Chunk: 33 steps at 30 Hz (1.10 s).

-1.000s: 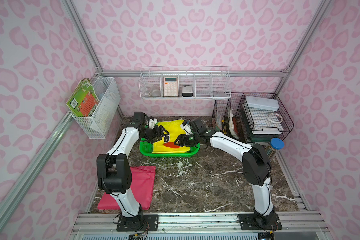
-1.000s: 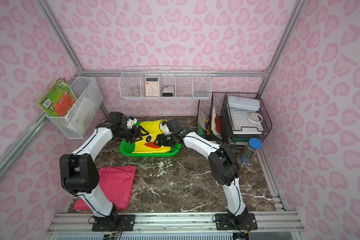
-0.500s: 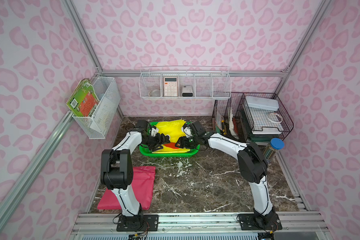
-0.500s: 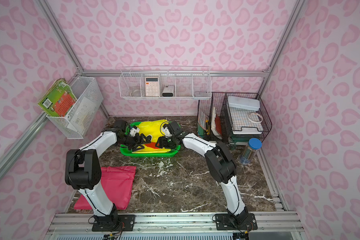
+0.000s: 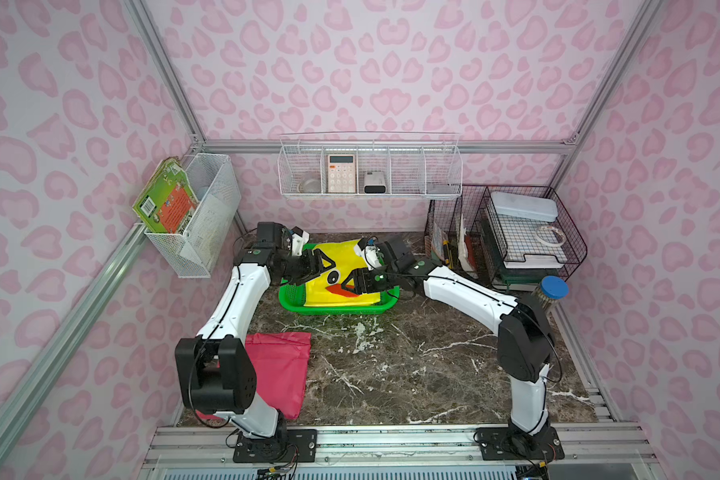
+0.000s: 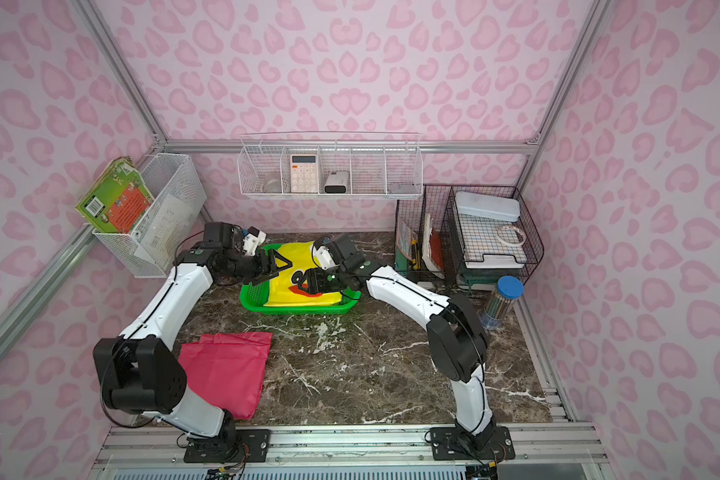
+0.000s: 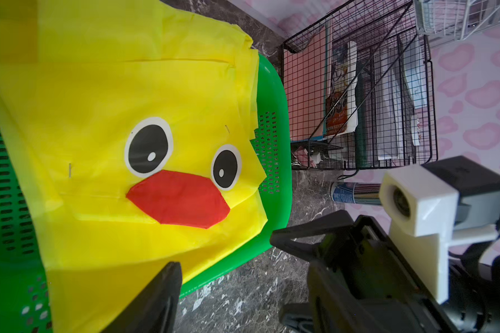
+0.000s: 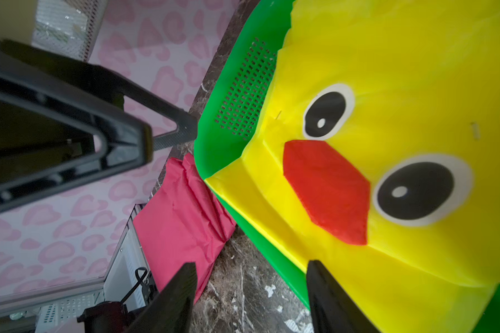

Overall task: Put the folded raincoat in the basket
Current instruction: Place the raincoat in the basket, then move the raincoat to the center of the board.

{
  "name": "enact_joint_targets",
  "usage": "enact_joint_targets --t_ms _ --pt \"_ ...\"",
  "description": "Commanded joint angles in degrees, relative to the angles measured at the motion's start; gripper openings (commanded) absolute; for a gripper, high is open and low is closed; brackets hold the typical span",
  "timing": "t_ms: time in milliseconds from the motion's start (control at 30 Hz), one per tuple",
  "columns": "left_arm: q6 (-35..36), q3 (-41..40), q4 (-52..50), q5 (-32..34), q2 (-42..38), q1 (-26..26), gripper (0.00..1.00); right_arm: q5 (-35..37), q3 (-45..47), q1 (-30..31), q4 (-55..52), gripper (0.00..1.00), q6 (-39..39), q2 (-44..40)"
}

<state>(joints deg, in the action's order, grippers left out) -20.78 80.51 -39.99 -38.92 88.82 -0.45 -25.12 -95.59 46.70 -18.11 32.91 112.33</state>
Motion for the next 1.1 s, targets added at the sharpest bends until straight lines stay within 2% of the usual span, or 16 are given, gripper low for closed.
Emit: enact_joint_targets --t_ms 0,267,367,500,600,800,1067 --pt "1.8 -1.8 -4.4 3.4 -4.6 0.3 0.75 1.9 2.6 3.0 0.1 0.63 -1.6 -2.3" --pt "0.6 -8.8 -8.2 14.1 -18.6 0.6 0.82 6.0 9.4 13.4 4.9 0.64 -1.8 -3.2" --pt "-0.8 -11.4 -8.4 17.2 -22.8 0.7 0.87 5.1 10.0 15.3 7.5 0.64 -0.7 0.0" --pt "-1.8 -14.2 -8.5 21.3 -27.4 0.8 0.99 4.6 8.8 17.0 9.7 0.66 -0.5 5.0" --pt "-1.4 -15.2 -9.1 24.5 -30.3 0.8 0.99 4.2 7.0 18.0 10.5 0.68 -0.3 8.4" --pt "-1.0 -14.5 -11.4 25.8 -31.2 0.8 0.99 2.2 2.4 19.6 11.4 0.72 1.6 14.5" --pt "-0.9 -14.4 -12.0 25.3 -31.2 0.8 0.99 -1.3 -3.1 19.6 11.4 0.71 4.4 20.8"
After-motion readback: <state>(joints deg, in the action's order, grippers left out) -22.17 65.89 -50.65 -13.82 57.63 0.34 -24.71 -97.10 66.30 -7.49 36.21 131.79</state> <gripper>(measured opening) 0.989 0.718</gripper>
